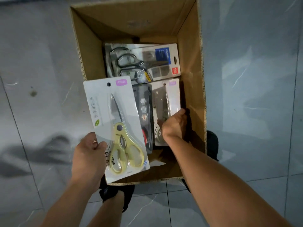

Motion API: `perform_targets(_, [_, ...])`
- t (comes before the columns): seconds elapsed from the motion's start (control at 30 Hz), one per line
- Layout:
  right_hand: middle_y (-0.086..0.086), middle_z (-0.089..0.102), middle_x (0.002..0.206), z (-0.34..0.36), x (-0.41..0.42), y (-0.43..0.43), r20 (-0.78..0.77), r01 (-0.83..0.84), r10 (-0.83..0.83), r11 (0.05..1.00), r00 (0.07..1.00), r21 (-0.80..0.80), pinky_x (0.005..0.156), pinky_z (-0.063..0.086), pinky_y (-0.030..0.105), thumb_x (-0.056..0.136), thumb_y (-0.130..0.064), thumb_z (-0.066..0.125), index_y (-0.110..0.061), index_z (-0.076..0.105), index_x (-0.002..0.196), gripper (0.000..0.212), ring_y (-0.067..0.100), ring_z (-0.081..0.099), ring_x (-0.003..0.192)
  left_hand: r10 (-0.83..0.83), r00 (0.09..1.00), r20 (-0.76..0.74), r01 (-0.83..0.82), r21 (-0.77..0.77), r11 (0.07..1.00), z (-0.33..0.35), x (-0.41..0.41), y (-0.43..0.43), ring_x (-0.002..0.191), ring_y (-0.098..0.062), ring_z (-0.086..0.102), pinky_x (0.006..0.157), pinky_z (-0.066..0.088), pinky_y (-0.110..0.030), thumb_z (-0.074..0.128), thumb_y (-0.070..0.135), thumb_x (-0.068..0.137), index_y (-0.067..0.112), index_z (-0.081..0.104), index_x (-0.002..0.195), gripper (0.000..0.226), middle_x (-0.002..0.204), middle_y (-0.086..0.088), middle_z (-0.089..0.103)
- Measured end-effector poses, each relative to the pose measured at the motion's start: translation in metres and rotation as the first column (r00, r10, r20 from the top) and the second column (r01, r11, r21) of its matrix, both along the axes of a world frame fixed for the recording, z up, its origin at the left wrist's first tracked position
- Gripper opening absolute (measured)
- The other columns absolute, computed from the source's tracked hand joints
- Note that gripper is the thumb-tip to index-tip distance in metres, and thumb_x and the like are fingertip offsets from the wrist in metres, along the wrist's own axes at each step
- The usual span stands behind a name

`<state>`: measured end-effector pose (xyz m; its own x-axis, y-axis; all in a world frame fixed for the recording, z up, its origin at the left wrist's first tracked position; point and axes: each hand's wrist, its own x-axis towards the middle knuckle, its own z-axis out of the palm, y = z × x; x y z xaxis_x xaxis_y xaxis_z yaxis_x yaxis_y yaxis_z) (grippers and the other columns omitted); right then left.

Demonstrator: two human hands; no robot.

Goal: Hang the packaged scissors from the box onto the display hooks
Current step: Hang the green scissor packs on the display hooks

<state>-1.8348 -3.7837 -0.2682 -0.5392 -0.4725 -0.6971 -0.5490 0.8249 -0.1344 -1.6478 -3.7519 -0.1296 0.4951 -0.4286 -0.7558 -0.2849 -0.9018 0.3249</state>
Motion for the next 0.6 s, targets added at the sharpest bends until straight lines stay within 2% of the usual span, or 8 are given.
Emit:
perform_targets(0.07, [0.016, 0.051, 0.133, 0.017, -0.005, -0.007, 0.079, 0.031, -0.032, 0.999, 0.996, 0.016, 0.084, 0.053, 0.039, 0.087, -0.021, 0.069, -0.01, 0.033, 0.137, 0.063, 0.034, 0.055, 0.12, 0.058, 0.998, -0.031, -0.058, -0.001, 0.998, 0.014, -0.001, -0.003, 0.09, -0.044, 0.064, 0.081, 0.054, -0.057, 0.05, 0.004, 0.092, 0.013, 0.06, 0.092, 0.014, 0.09, -0.016, 0.069])
perform_targets(0.13, [0.015, 0.061, 0.121, 0.042, -0.01, -0.013, 0.045, -0.007, 0.008, 1.0, 0.999, -0.01, 0.067, 0.051, 0.031, 0.089, -0.023, 0.067, -0.008, 0.045, 0.122, 0.043, 0.032, 0.064, 0.107, 0.133, 0.988, -0.077, -0.134, -0.008, 0.991, 0.034, -0.001, -0.008, 0.087, -0.045, 0.066, 0.078, 0.054, -0.058, 0.049, 0.004, 0.088, 0.015, 0.061, 0.088, 0.017, 0.091, -0.018, 0.07])
perform_targets(0.2, [0.014, 0.066, 0.116, 0.074, -0.014, -0.017, 0.046, -0.011, 0.015, 0.997, 0.999, -0.071, 0.071, 0.053, 0.034, 0.093, -0.023, 0.06, -0.01, 0.05, 0.114, 0.026, 0.032, 0.066, 0.102, 0.192, 0.975, -0.108, -0.196, -0.03, 0.98, 0.063, -0.001, -0.015, 0.074, -0.037, 0.064, 0.071, 0.054, -0.047, 0.046, -0.001, 0.088, 0.013, 0.062, 0.084, 0.022, 0.085, -0.016, 0.07])
perform_targets(0.27, [0.011, 0.066, 0.119, 0.113, -0.018, -0.023, 0.16, 0.089, -0.066, 0.986, 0.985, -0.139, 0.081, 0.052, 0.036, 0.097, -0.022, 0.053, -0.012, 0.051, 0.116, 0.022, 0.031, 0.063, 0.104, 0.228, 0.96, -0.161, -0.243, -0.082, 0.967, 0.098, 0.0, -0.025, 0.067, -0.026, 0.056, 0.065, 0.045, -0.037, 0.044, -0.009, 0.086, 0.012, 0.06, 0.076, 0.028, 0.07, -0.006, 0.065])
perform_targets(0.33, [0.007, 0.063, 0.122, 0.162, -0.022, -0.035, 0.293, 0.181, -0.112, 0.959, 0.949, -0.217, 0.085, 0.044, 0.027, 0.099, -0.018, 0.047, -0.01, 0.053, 0.126, 0.029, 0.028, 0.059, 0.108, 0.246, 0.946, -0.209, -0.273, -0.11, 0.956, 0.135, 0.002, -0.037, 0.066, -0.024, 0.052, 0.065, 0.04, -0.037, 0.042, -0.011, 0.084, 0.007, 0.055, 0.075, 0.024, 0.066, -0.003, 0.06])
perform_targets(0.4, [0.006, 0.06, 0.108, 0.222, -0.027, -0.05, 0.351, 0.215, -0.105, 0.932, 0.931, -0.291, 0.077, 0.035, 0.018, 0.099, -0.012, 0.044, -0.007, 0.056, 0.113, 0.02, 0.023, 0.054, 0.098, 0.271, 0.929, -0.25, -0.314, -0.151, 0.937, 0.174, 0.005, -0.052, 0.072, -0.026, 0.05, 0.067, 0.038, -0.042, 0.043, -0.007, 0.079, -0.002, 0.05, 0.082, 0.008, 0.076, -0.013, 0.056])
perform_targets(0.47, [0.008, 0.057, 0.095, 0.287, -0.033, -0.065, 0.381, 0.242, -0.107, 0.913, 0.918, -0.327, 0.074, 0.035, 0.022, 0.098, -0.013, 0.043, -0.009, 0.055, 0.097, 0.013, 0.022, 0.051, 0.089, 0.282, 0.916, -0.285, -0.347, -0.21, 0.914, 0.22, 0.009, -0.07, 0.076, -0.026, 0.047, 0.069, 0.036, -0.042, 0.046, 0.0, 0.071, 0.0, 0.047, 0.078, 0.007, 0.08, -0.011, 0.052])
perform_targets(0.6, [0.003, 0.072, 0.101, 0.418, -0.04, -0.092, 0.442, 0.335, -0.132, 0.842, 0.887, -0.422, 0.09, 0.053, 0.039, 0.092, -0.022, 0.051, -0.017, 0.067, 0.107, 0.022, 0.024, 0.066, 0.094, 0.216, 0.9, -0.379, -0.354, -0.345, 0.869, 0.325, 0.009, -0.109, 0.066, -0.021, 0.046, 0.061, 0.038, -0.034, 0.047, -0.007, 0.085, 0.015, 0.048, 0.068, 0.028, 0.065, -0.004, 0.051])
